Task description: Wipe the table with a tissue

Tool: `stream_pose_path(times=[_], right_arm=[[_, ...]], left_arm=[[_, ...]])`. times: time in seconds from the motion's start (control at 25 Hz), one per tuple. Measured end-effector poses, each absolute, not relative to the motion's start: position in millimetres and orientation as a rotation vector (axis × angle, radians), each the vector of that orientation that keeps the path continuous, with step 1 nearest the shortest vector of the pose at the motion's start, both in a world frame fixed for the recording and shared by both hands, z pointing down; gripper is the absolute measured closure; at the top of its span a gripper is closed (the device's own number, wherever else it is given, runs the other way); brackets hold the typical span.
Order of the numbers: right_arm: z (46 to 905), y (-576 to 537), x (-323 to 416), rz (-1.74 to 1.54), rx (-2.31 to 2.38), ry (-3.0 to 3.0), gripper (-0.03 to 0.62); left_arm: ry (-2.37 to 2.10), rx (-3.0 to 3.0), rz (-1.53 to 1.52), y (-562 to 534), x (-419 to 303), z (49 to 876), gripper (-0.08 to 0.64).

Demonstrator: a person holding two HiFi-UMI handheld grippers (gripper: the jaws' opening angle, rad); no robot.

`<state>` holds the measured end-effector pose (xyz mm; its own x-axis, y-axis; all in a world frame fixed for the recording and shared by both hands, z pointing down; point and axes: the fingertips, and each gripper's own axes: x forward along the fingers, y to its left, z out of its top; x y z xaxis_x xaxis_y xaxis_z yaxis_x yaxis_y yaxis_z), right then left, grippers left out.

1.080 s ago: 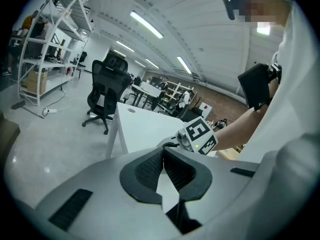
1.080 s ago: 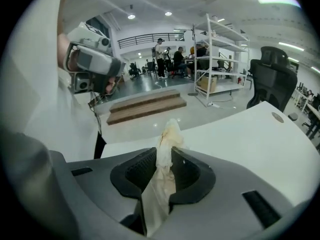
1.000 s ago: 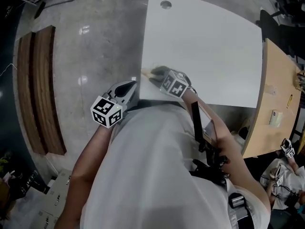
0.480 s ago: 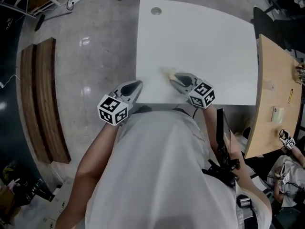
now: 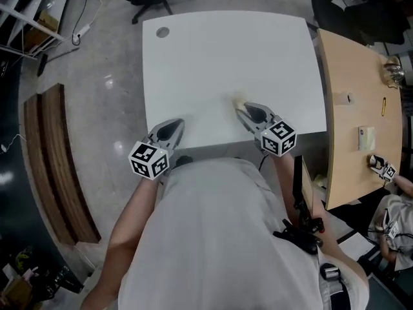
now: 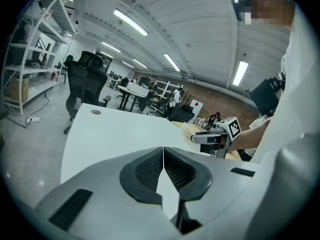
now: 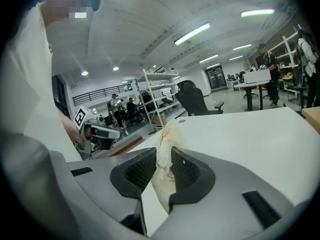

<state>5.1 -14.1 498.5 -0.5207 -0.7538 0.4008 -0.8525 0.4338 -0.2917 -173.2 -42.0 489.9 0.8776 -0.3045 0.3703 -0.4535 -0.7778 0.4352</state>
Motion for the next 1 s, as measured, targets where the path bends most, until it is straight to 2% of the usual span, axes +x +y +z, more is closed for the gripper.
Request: stream_pose_path(times=[0.48, 1.0], right_arm=[[471.7, 17.5, 100.6, 0.637, 1.550, -2.436, 0.500], [475.6, 61.9, 142.9, 0.660, 1.578, -2.429, 0.500]], left_arm=[[-0.505, 2.576, 0.416, -17.5, -87.0, 483.2, 0.552], [-0.474, 2.587, 0.436, 24.3, -38.2, 485.7, 0.552]])
